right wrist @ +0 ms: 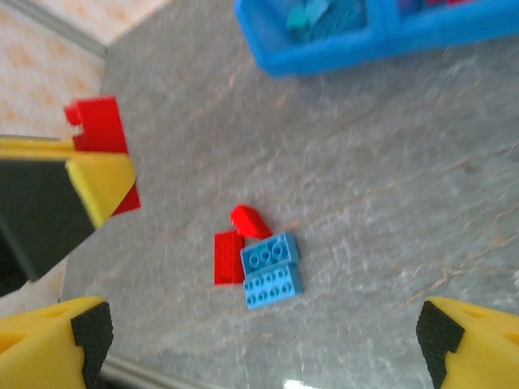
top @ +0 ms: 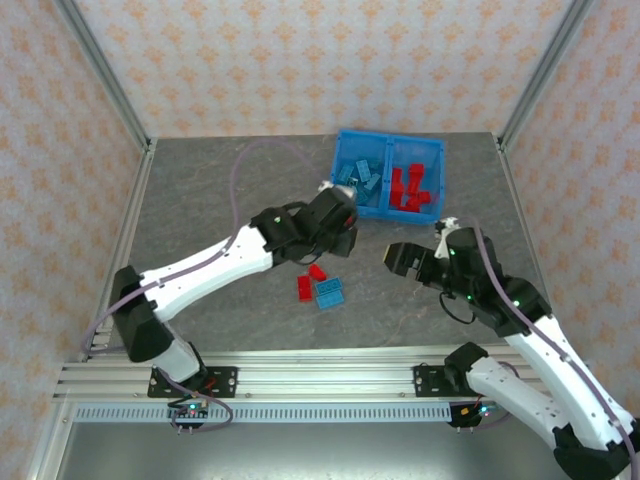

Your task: Sort the legos into containers by color

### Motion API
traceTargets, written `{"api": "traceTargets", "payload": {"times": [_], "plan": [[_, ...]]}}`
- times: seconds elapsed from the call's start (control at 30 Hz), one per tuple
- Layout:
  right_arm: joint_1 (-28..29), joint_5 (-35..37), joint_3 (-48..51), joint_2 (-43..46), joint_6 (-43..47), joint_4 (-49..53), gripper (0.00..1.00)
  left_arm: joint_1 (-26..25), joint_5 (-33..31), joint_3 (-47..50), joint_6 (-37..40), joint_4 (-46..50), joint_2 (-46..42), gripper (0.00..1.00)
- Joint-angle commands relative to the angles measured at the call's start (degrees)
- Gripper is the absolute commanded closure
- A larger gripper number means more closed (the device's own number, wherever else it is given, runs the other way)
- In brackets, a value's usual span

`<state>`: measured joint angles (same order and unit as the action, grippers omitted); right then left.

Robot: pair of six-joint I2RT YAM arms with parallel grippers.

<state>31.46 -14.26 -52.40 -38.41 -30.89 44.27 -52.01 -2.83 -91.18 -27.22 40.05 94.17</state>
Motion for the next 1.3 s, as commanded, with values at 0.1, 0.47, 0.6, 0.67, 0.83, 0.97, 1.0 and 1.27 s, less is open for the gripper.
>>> {"api": "traceTargets", "payload": {"times": [0.1,0.47,0.6,0.67,0.83,0.97,1.0,1.27], "plan": [[0.3,13.9,-1.0,7.9,-3.0,5.2,0.02,0.1,-4.3,-20.3,12.0,-6.8,20.8,0.73],[0.2,15.2,1.3,11.0,-2.9,6.0,0.01,1.8,-12.3,-63.4,16.4,-10.7,56.9,0.72],[0.3,16.0,1.9,10.7,-1.4,4.4,0.01,2.3,-13.1,-65.1,17.7,-17.0,60.1,0.69],[0.2,16.3,2.1,10.3,-0.7,4.0,0.01,2.6,-13.0,-65.2,16.7,-17.3,60.2,0.65],[0.2,16.0,2.8,8.7,0.2,2.2,0.01,2.7,-13.7,-65.2,16.2,-16.1,59.0,0.45],[0.2,15.9,2.4,7.1,0.8,1.0,0.01,2.6,-13.6,-64.9,14.1,-12.8,55.8,0.4],[0.2,15.9,2.2,6.7,0.8,0.9,0.01,2.6,-13.9,-64.9,13.5,-11.7,54.9,0.4],[0.2,15.6,0.7,6.4,0.3,2.6,0.01,1.5,-15.1,-47.7,12.3,-6.4,34.5,0.41]]}}
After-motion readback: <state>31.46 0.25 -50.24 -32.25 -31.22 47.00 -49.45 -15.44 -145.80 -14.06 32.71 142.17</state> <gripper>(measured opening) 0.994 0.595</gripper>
